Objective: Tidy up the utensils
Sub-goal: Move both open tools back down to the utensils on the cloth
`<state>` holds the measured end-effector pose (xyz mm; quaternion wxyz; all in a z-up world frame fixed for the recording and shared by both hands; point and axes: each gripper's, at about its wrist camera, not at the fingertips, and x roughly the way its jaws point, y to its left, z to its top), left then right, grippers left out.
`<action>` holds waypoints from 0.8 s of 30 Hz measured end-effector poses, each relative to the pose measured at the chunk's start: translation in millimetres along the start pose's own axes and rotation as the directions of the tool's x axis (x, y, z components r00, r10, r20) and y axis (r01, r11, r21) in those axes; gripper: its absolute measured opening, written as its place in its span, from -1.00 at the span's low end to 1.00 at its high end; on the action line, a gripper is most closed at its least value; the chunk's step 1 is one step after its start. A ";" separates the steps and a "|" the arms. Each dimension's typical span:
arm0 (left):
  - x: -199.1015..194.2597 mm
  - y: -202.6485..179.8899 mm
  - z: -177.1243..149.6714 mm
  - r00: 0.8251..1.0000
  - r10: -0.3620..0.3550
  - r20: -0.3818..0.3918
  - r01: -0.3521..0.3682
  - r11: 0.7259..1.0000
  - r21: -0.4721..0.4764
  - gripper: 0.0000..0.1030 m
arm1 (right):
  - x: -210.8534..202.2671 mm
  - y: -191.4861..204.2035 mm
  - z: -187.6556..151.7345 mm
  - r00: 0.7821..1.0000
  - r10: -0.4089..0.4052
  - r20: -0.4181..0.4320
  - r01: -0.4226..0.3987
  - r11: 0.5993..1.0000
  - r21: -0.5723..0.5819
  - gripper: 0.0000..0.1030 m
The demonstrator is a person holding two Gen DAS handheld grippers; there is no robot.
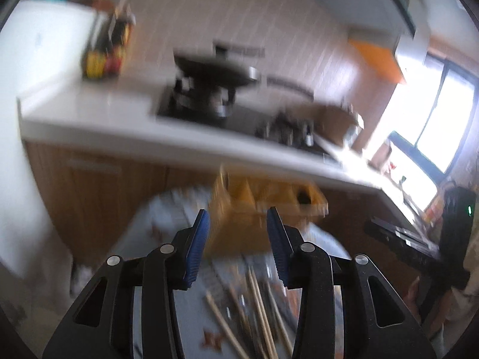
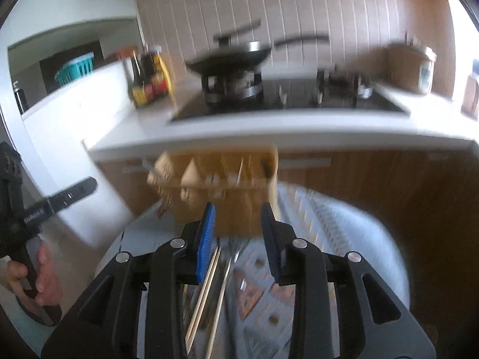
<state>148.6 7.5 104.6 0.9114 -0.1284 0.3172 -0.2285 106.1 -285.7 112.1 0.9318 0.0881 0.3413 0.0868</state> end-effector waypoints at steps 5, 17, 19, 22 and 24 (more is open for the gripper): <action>40.5 4.9 -47.4 0.958 0.027 -0.285 -0.011 0.998 0.058 -0.27 | 41.9 -7.8 -23.9 0.958 0.084 -0.274 -0.058 0.993 0.102 -0.44; 89.7 10.5 -119.5 0.868 0.125 -0.481 -0.045 0.984 0.173 -0.27 | 122.5 -9.4 -75.1 0.838 0.039 -0.544 -0.002 0.998 0.068 -0.44; 93.8 7.7 -122.2 0.863 0.137 -0.486 -0.052 0.982 0.184 -0.27 | 130.5 -6.6 -79.3 0.825 0.031 -0.564 -0.004 0.999 0.049 -0.44; 98.7 5.3 -122.5 0.863 0.155 -0.480 -0.061 0.977 0.205 -0.27 | 143.2 -5.8 -82.8 0.811 0.012 -0.585 0.006 1.000 0.028 -0.44; 100.2 2.6 -124.5 0.862 0.173 -0.476 -0.069 0.971 0.228 -0.27 | 150.1 -5.1 -85.5 0.804 0.007 -0.594 0.009 1.000 0.023 -0.44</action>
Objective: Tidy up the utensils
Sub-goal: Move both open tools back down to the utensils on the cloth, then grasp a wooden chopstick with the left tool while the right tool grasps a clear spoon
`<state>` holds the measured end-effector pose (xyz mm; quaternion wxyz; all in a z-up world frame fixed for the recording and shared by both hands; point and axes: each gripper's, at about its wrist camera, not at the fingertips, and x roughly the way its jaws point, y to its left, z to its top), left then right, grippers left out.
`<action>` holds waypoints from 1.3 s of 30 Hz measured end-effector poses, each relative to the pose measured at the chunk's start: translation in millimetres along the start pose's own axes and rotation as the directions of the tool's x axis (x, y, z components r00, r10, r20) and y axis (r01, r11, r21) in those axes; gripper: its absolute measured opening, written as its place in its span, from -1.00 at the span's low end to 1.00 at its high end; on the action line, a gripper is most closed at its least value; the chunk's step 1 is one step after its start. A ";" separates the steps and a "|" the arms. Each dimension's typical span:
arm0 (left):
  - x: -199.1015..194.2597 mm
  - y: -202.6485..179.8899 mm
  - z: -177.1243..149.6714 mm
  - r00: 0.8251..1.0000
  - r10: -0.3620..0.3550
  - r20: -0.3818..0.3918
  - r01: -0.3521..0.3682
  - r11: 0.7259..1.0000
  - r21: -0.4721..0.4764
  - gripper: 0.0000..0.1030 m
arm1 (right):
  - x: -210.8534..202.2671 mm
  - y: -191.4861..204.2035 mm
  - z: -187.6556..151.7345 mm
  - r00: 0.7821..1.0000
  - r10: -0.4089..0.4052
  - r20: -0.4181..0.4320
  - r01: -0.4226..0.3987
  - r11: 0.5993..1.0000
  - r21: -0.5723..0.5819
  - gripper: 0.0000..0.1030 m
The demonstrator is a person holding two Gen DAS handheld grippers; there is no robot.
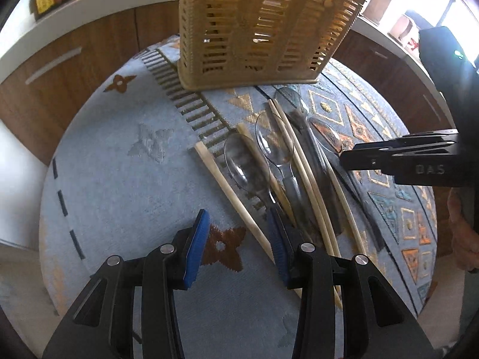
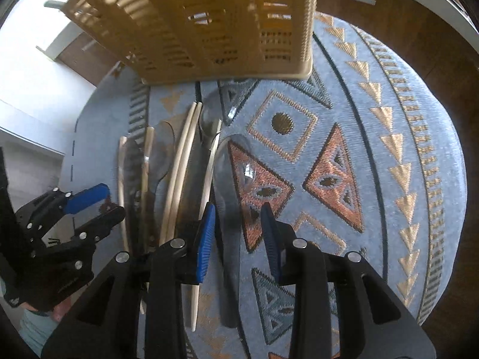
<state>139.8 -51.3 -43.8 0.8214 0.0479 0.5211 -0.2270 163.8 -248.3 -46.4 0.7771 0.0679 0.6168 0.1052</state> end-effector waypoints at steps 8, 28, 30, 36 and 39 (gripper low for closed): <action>5.2 -19.6 0.6 0.995 0.104 -0.001 -0.104 0.990 0.092 -0.27 | 11.8 23.9 5.4 0.996 -0.083 0.012 0.083 0.994 -0.066 -0.45; -9.8 1.4 -2.5 0.992 0.021 -0.128 0.007 0.977 0.213 -0.86 | 8.3 16.2 -11.4 0.991 -0.132 0.031 0.132 0.991 -0.031 -0.80; -10.7 3.7 -1.3 0.990 0.007 -0.142 0.025 0.975 0.219 -0.84 | 11.0 10.0 -12.2 0.992 -0.128 0.010 0.128 0.991 -0.025 -0.80; -5.1 15.5 14.2 0.979 -0.054 -0.194 0.079 0.989 0.122 -0.64 | 14.6 12.2 -12.7 0.993 -0.114 -0.028 0.113 0.993 -0.034 -0.73; 0.6 24.9 23.7 0.972 -0.083 -0.220 0.100 0.993 0.070 -0.64 | 16.5 17.0 -8.8 0.992 -0.117 -0.041 0.115 0.993 -0.041 -0.72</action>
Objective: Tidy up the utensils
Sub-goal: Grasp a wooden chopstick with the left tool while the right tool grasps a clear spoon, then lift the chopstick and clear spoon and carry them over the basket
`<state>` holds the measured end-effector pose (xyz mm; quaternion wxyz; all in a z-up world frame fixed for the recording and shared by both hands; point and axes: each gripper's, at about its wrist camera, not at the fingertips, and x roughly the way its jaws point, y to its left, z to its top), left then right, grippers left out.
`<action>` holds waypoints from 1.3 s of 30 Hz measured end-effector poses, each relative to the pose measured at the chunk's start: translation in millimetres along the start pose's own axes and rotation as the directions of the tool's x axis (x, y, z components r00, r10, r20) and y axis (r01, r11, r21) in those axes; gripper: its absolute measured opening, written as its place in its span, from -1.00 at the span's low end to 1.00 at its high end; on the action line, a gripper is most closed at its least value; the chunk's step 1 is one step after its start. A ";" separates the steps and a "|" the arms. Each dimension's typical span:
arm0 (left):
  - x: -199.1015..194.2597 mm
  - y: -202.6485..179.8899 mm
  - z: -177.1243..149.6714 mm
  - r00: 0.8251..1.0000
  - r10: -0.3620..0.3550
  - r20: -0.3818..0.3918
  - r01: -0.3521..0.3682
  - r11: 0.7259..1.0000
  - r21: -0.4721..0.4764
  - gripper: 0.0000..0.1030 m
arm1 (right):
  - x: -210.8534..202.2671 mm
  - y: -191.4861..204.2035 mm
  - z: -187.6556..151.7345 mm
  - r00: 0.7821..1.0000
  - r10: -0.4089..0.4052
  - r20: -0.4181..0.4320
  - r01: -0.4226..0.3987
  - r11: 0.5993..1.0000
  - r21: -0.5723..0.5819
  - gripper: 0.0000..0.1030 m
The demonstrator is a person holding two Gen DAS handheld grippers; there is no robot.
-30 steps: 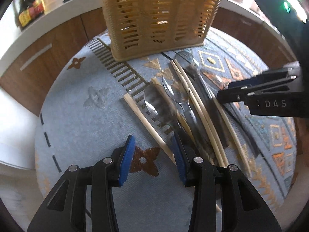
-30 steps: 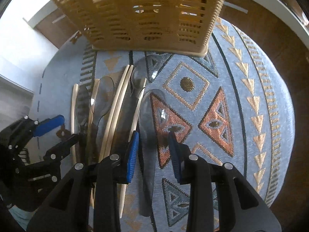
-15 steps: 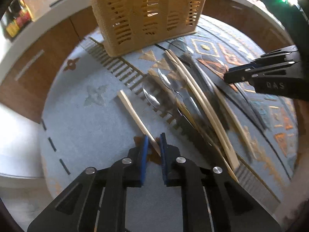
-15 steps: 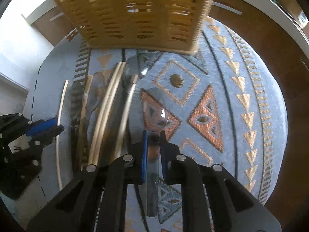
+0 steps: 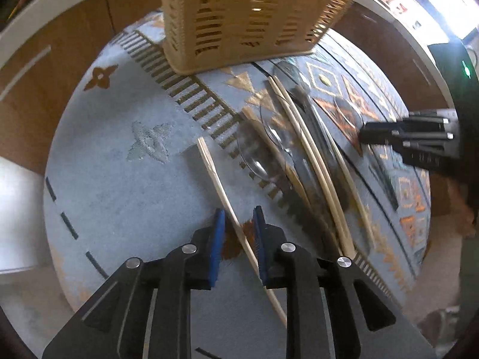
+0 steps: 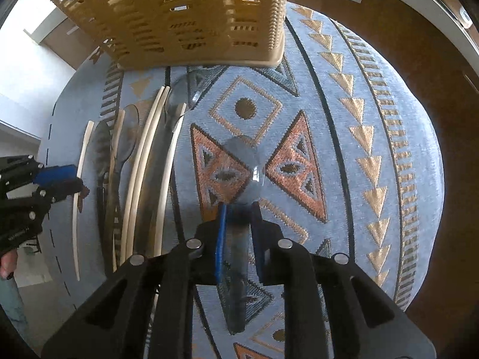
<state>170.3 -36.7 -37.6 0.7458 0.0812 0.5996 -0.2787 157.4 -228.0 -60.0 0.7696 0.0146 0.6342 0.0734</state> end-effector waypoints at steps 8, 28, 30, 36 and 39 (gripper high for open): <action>3.9 10.0 7.4 1.000 0.012 -0.015 -0.012 1.000 -0.021 -0.92 | -2.0 19.7 29.5 1.000 -0.028 0.002 0.028 0.999 -0.035 -0.80; 7.1 1.5 6.9 0.998 0.057 0.028 -0.056 0.997 -0.043 -0.59 | -35.1 12.5 -9.8 0.995 0.063 0.082 -0.057 0.996 -0.074 -0.81; 9.9 -6.4 13.0 0.994 0.106 -0.007 -0.106 0.994 -0.019 -0.59 | -35.4 12.0 -10.9 0.995 0.067 0.079 -0.061 0.995 -0.079 -0.81; 17.7 -32.5 18.9 0.964 0.261 -0.046 -0.258 0.964 0.070 -0.88 | -25.7 3.1 -10.7 0.990 0.107 0.091 -0.098 0.991 -0.095 -0.81; 15.1 -32.2 15.1 0.984 0.180 0.008 -0.181 0.983 0.013 -0.94 | -33.5 -1.3 -13.6 0.984 0.132 0.123 -0.121 0.988 -0.095 -0.81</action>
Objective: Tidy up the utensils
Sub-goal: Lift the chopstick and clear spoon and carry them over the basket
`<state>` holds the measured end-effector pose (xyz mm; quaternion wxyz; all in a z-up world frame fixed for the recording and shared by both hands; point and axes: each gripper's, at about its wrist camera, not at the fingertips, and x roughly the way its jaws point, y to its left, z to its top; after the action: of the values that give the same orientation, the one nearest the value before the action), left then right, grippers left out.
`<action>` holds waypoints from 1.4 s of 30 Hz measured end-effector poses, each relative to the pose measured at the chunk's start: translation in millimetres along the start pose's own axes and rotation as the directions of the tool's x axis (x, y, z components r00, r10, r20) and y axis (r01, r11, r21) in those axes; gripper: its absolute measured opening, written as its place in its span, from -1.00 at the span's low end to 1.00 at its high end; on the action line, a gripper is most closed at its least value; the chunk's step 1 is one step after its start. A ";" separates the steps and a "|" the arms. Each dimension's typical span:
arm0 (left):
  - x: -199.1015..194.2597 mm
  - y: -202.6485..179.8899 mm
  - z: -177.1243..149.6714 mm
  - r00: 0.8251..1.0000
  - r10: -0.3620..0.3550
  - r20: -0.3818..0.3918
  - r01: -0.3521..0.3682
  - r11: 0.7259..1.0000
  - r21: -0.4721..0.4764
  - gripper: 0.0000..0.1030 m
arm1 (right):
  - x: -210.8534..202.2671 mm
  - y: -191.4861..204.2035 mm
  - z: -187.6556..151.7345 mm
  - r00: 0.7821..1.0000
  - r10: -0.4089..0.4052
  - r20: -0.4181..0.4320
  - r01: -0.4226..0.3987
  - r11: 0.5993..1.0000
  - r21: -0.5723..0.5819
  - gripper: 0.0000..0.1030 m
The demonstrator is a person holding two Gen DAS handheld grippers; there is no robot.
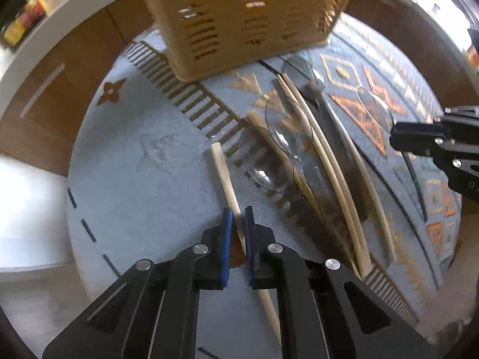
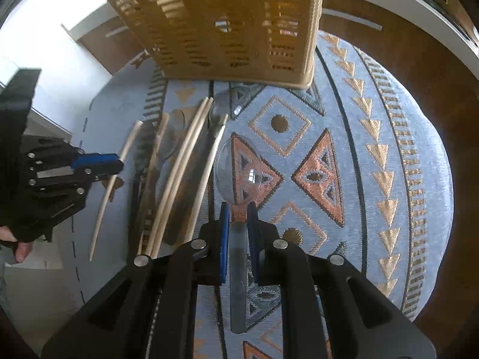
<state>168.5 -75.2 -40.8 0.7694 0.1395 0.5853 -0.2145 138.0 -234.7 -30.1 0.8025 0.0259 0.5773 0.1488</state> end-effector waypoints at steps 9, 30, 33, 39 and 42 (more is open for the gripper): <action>-57.9 15.6 -35.3 0.923 -0.123 0.363 0.172 0.980 -0.104 -0.94 | -63.2 -9.1 -16.7 0.972 0.063 0.225 -0.058 0.998 -0.031 -0.81; -203.2 7.1 29.5 0.374 -0.026 0.927 0.226 0.972 -0.064 -0.94 | -182.8 2.8 41.4 0.578 -0.031 0.815 0.029 0.999 0.017 -0.81; -196.4 3.8 47.1 0.321 0.008 0.947 0.219 0.972 -0.082 -0.94 | -182.6 -7.2 57.3 0.527 -0.092 0.845 0.059 0.996 0.071 -0.81; -177.0 2.2 82.0 0.272 0.089 0.958 0.206 0.967 -0.148 -0.93 | -161.9 -36.6 94.3 0.513 -0.106 0.852 0.003 0.993 0.121 -0.81; -163.8 2.3 90.5 0.277 0.108 0.955 0.196 0.966 -0.167 -0.93 | -145.5 -44.3 101.6 0.511 -0.126 0.850 0.015 0.990 0.138 -0.81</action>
<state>209.2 -88.0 141.4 0.9703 -0.1325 0.0309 -0.2002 200.0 -302.9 127.8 0.9851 0.1176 0.1149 0.0510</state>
